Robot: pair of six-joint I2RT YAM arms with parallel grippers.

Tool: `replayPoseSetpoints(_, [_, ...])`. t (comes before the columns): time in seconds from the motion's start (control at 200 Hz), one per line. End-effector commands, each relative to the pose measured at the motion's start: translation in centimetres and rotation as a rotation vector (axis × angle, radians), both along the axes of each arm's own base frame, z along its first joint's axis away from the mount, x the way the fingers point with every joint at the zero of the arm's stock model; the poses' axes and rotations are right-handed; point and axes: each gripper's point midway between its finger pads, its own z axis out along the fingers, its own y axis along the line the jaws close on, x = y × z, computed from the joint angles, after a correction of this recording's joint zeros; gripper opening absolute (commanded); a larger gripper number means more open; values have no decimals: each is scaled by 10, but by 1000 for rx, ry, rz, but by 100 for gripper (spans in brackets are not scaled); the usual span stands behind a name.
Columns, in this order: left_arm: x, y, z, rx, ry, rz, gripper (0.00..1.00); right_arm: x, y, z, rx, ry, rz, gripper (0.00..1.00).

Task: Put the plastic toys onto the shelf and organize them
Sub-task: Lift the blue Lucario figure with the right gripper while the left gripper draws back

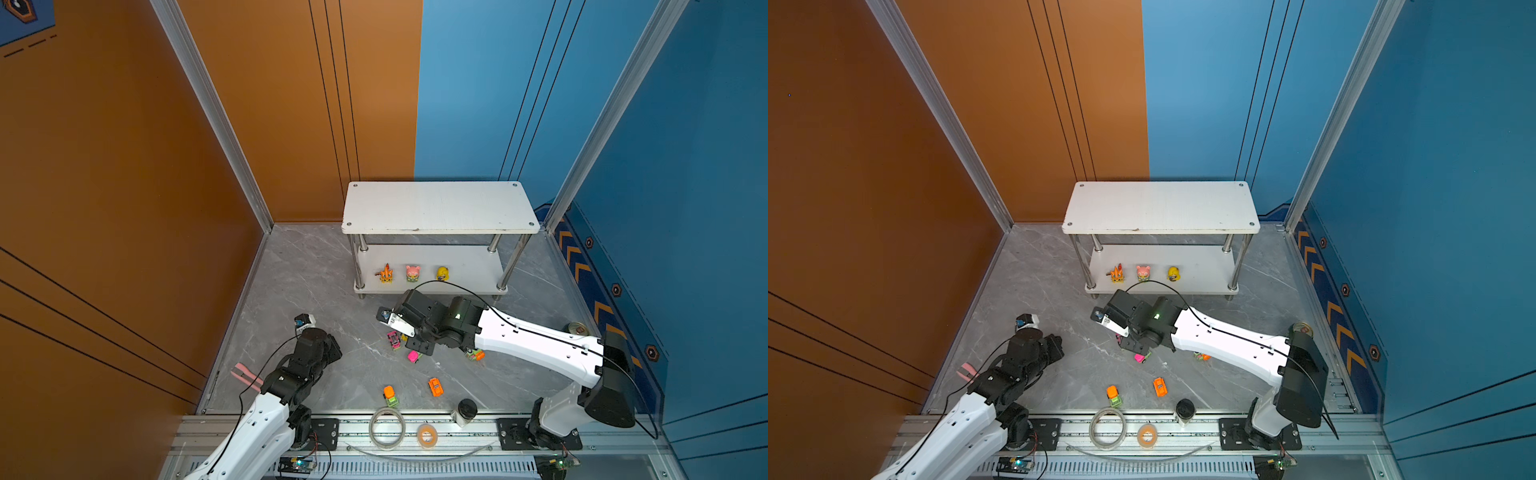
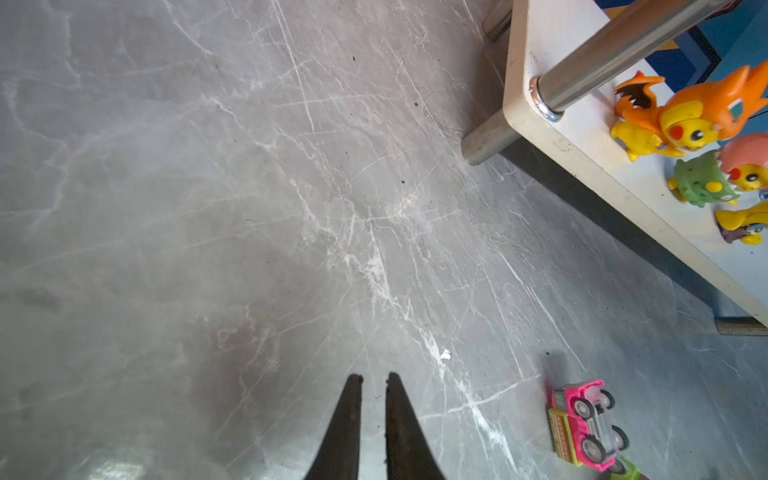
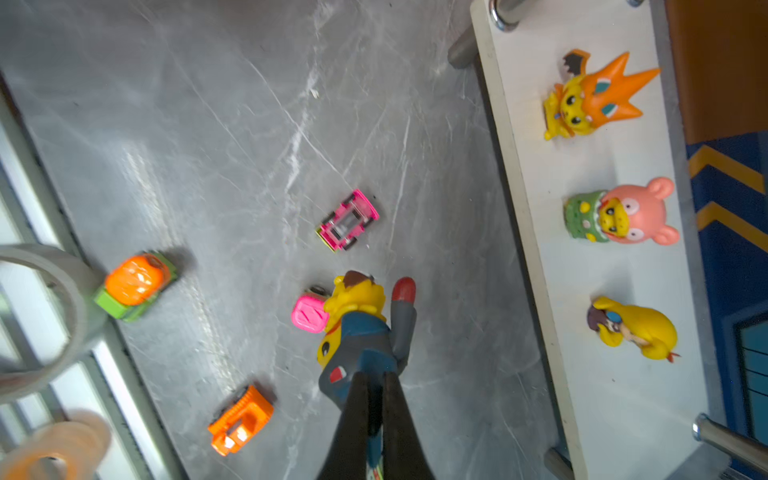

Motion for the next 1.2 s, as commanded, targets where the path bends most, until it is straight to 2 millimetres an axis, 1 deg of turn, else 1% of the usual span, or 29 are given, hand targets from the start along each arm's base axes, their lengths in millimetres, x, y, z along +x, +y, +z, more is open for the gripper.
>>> replayPoseSetpoints(0.0, [2, -9, 1, -23, -11, -28, 15, 7, -40, -23, -206, -48, 26, 0])
replayPoseSetpoints(0.12, [2, -11, 0, -15, -4, -36, 15, 0, -47, -45, -257, 3, 73, 0])
replayPoseSetpoints(0.21, [1, -11, -2, -15, -1, -32, 15, 0, -51, -54, -300, 9, 86, 0])
replayPoseSetpoints(0.36, [-1, -10, -4, -12, 0, -25, 15, -2, -52, -69, -356, 33, 133, 0])
replayPoseSetpoints(0.536, [0, -9, -4, -6, -1, -21, 15, -2, -52, -86, -414, 51, 145, 0])
replayPoseSetpoints(0.646, [0, -9, -5, -4, -1, -22, 15, -1, -52, -93, -437, 49, 149, 3])
replayPoseSetpoints(0.691, [0, -10, -4, -4, -2, -22, 15, 0, -51, -94, -437, 48, 148, 5])
replayPoseSetpoints(0.761, [0, -9, -4, -2, -1, -20, 15, -1, -51, -95, -439, 49, 150, 12])
replayPoseSetpoints(0.826, [0, -9, -5, -1, 0, -19, 15, -1, -51, -95, -435, 48, 147, 21])
replayPoseSetpoints(0.896, [-1, -8, -5, 0, 1, -18, 15, -2, -50, -93, -426, 45, 144, 33])
replayPoseSetpoints(0.946, [0, -8, -5, 0, 0, -17, 15, -1, -50, -92, -421, 39, 139, 39])
replayPoseSetpoints(1.011, [0, -8, -5, 3, -1, -18, 15, -1, -50, -89, -412, 29, 134, 43])
replayPoseSetpoints(1.101, [0, -8, -5, 2, -1, -16, 15, 1, -50, -81, -389, 7, 114, 46])
replayPoseSetpoints(1.196, [0, -8, -4, 3, -2, -17, 15, 2, -46, -65, -310, -21, 69, 47])
